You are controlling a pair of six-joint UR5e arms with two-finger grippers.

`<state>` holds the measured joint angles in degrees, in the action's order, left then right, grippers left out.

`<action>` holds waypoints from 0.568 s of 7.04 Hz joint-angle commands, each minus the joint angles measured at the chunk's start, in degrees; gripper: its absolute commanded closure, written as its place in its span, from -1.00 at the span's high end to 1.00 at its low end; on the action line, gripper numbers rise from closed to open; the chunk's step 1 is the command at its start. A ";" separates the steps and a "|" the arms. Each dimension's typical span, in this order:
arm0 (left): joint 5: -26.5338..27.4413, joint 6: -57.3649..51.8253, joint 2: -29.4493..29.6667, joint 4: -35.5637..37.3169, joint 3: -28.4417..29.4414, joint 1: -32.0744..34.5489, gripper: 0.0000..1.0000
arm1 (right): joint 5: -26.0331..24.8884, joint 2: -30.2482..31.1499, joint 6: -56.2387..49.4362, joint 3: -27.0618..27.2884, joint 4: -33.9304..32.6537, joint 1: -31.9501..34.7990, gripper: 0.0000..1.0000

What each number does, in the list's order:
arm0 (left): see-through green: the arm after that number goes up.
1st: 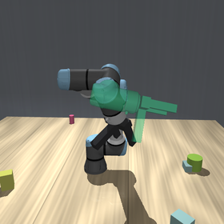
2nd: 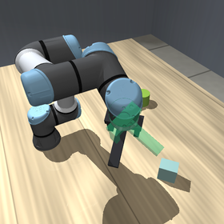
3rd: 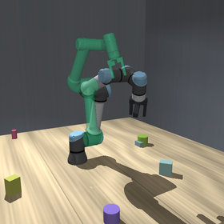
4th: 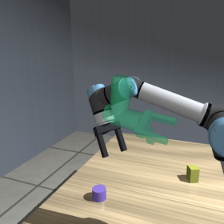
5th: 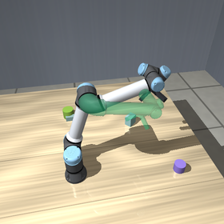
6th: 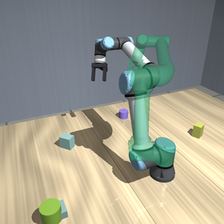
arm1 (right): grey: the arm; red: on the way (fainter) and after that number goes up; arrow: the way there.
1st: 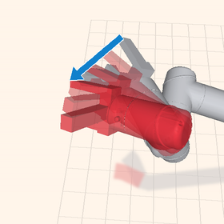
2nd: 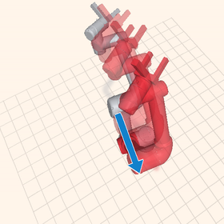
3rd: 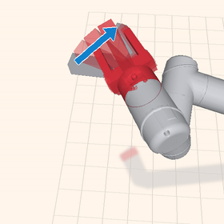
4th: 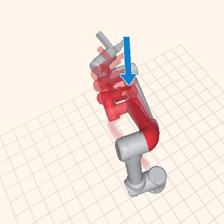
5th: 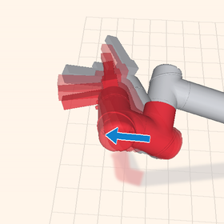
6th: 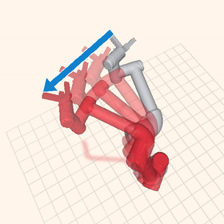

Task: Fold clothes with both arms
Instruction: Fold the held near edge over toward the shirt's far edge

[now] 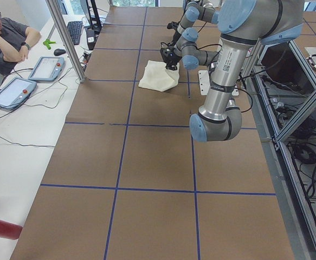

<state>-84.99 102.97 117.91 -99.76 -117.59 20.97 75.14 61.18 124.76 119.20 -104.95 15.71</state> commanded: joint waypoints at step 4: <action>0.26 -7.60 8.72 -1.75 16.75 5.84 -1.00 | 1.50 -1.85 -5.49 -12.05 3.78 5.30 -1.00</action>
<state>-84.83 96.83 124.73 -100.71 -104.38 26.16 76.47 60.25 119.82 109.28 -101.23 20.59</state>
